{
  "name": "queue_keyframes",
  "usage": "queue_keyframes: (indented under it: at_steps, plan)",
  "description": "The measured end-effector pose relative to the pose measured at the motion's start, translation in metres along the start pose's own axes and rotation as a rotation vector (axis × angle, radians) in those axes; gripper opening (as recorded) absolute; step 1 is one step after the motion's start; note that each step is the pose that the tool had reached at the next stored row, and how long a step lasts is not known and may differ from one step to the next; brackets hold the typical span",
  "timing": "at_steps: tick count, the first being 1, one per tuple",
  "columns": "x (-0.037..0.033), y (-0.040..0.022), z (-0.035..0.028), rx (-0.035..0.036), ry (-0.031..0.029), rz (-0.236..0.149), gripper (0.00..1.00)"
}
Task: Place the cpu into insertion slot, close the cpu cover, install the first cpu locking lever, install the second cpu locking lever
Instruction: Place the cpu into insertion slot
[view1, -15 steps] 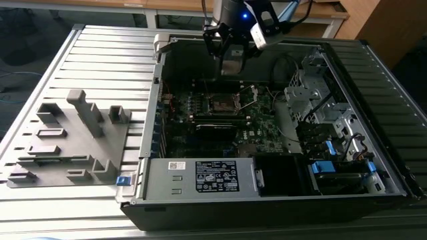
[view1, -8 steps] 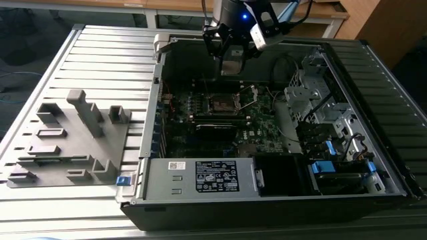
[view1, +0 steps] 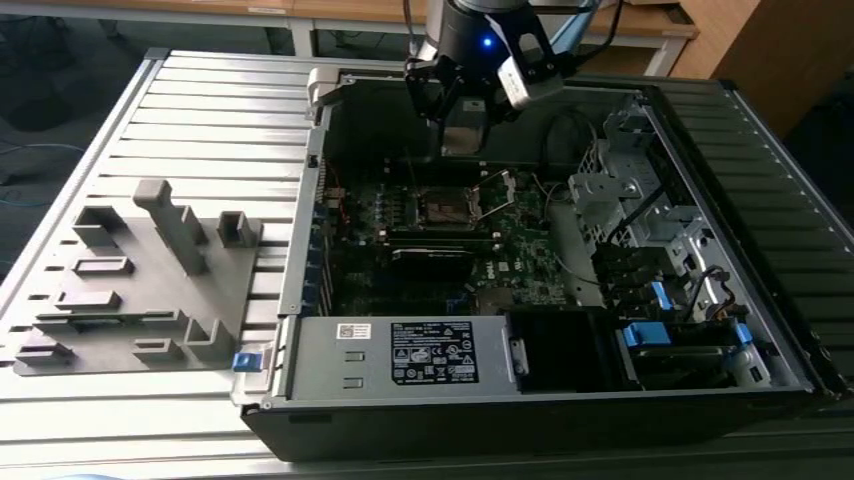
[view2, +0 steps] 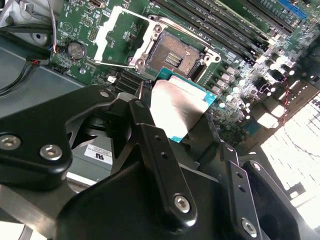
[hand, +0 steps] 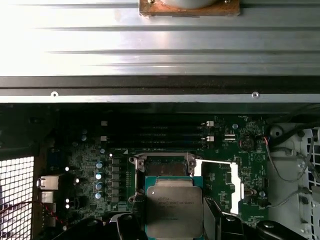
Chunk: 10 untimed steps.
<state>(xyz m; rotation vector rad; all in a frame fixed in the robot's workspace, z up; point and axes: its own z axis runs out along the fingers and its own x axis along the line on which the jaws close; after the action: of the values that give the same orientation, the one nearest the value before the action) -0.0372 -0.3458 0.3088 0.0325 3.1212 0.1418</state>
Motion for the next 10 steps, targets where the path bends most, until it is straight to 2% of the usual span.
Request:
queue_keyframes:
  at_steps: [10]
  plan:
    - [0.0022,-0.0002,0.0023,-0.0002,-0.0033,0.000,0.54]
